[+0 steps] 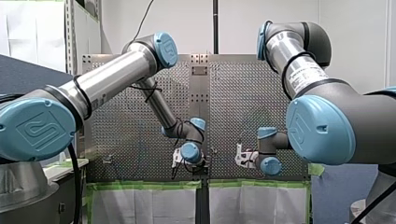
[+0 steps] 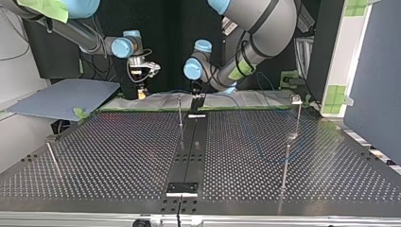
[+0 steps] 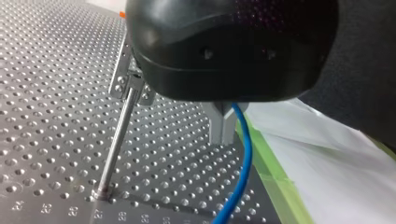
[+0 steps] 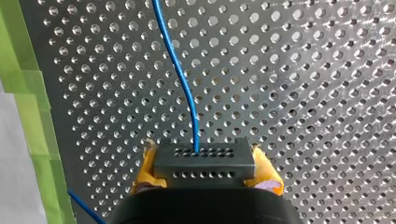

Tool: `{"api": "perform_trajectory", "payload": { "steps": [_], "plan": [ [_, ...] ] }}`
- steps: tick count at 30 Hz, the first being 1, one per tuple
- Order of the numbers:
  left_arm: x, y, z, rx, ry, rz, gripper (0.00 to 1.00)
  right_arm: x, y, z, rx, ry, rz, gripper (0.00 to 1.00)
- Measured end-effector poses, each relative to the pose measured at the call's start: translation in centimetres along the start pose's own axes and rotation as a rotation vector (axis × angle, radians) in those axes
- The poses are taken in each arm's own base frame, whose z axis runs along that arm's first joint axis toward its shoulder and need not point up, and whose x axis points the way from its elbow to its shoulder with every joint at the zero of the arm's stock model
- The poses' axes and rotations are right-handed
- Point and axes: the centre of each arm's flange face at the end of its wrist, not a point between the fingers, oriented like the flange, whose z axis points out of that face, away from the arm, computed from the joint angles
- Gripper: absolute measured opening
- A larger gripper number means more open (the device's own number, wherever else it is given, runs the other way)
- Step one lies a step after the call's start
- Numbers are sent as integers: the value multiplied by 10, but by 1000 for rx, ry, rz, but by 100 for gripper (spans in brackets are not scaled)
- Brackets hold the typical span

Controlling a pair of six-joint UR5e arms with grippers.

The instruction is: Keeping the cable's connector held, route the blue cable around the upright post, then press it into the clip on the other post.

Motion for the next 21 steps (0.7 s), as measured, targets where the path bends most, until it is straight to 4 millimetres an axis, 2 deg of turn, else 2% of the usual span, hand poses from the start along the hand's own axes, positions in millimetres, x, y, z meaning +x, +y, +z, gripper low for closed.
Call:
{"api": "perform_trajectory", "payload": {
  "steps": [21],
  "plan": [
    [-5,13,12,66,-10,27,2,6,17,9,-26,23,2,0]
  ]
}}
